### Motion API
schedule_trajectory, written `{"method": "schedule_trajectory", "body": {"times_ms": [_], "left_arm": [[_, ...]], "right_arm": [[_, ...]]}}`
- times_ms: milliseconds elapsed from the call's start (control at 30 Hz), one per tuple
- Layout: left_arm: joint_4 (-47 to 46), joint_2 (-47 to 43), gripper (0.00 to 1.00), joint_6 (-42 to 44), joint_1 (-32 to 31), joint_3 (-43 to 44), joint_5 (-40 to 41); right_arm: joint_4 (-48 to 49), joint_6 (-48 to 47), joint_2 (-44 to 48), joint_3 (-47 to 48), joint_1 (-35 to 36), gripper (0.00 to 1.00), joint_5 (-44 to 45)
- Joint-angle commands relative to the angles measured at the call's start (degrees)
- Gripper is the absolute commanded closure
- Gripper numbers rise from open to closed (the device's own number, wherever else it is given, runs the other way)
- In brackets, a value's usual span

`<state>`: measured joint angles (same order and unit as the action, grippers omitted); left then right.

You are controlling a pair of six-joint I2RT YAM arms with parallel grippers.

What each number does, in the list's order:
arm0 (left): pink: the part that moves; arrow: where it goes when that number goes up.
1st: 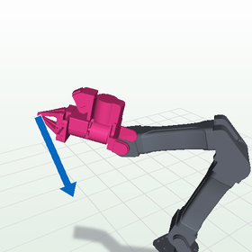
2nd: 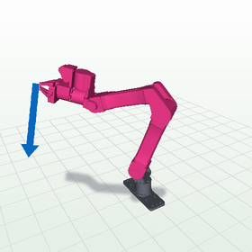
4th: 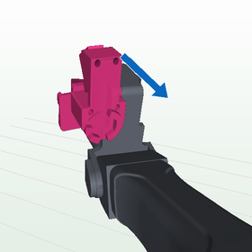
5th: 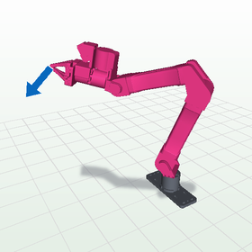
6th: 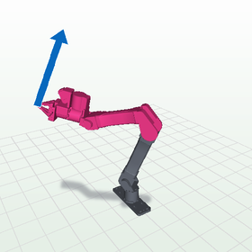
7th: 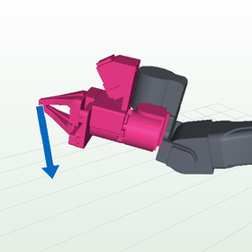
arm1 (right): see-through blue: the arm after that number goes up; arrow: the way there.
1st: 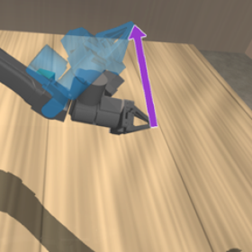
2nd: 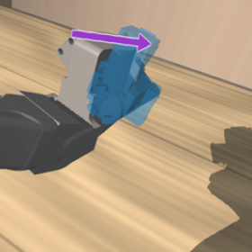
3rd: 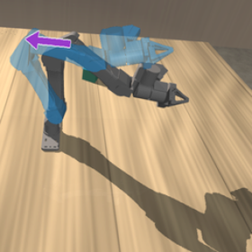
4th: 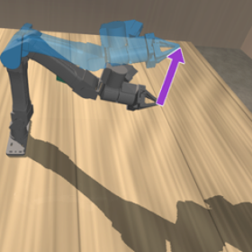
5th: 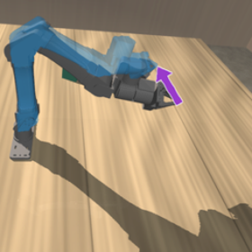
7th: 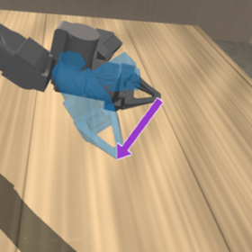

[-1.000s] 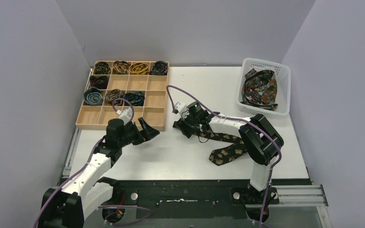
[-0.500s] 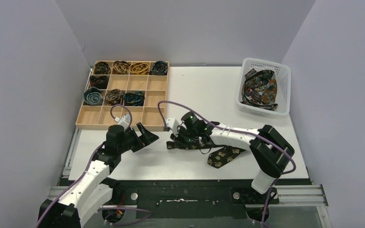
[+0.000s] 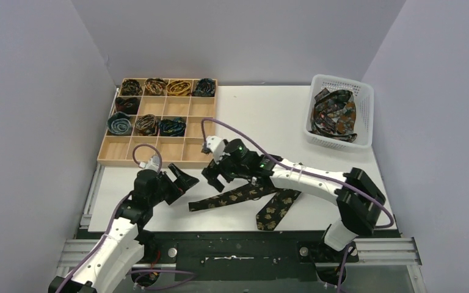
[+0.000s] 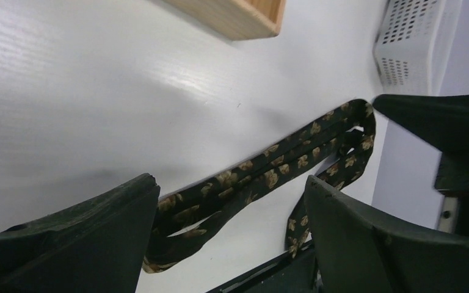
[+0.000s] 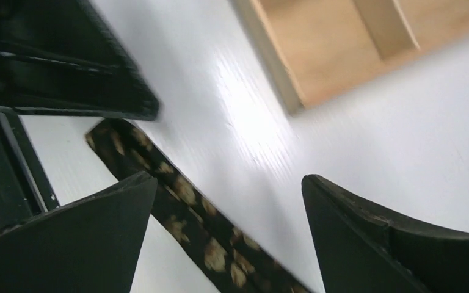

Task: Roll the ties
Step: Flatten out the tie at the center of the board.

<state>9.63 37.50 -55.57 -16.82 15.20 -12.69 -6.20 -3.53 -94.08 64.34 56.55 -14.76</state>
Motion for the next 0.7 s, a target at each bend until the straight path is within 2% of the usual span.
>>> {"method": "schedule_trajectory", "body": {"times_ms": [0, 67, 133, 267, 333, 400, 500, 667], "left_arm": [[-2.1, 1.4, 0.13, -1.6, -1.4, -1.8, -3.3], [-3.2, 2.0, 0.13, -2.7, -3.6, -2.4, -2.3], [-3.4, 2.9, 0.13, -4.4, -7.1, -2.9, 1.0], [-2.7, 5.8, 0.14, -6.4, -13.8, -3.1, 7.3], [-3.7, 8.1, 0.14, -7.5, -16.1, -3.3, 9.3], [-3.4, 9.2, 0.17, -7.5, -18.1, -2.9, 11.2], [1.4, 9.1, 0.18, -6.3, -18.6, -0.7, 13.6], [9.5, 3.8, 0.15, -5.1, -18.6, 2.2, 17.8]], "right_arm": [[-10.6, 13.4, 11.8, -4.0, -5.2, 0.05, 19.2], [-20.0, 26.1, 16.1, -6.4, -10.8, 0.06, 26.1], [-28.8, 35.8, 20.0, -9.2, -16.0, 0.07, 28.1], [-34.9, 45.4, 30.2, -16.7, -17.5, 0.06, 25.0], [-35.8, 48.5, 32.6, -19.0, -17.2, 0.07, 19.7], [-36.4, 51.0, 33.3, -20.5, -15.4, 0.09, 17.2], [-39.1, 55.5, 33.2, -19.9, -8.1, 0.12, 20.9], [-36.1, 56.8, 31.8, -21.8, 1.9, 0.22, 20.4]]}}
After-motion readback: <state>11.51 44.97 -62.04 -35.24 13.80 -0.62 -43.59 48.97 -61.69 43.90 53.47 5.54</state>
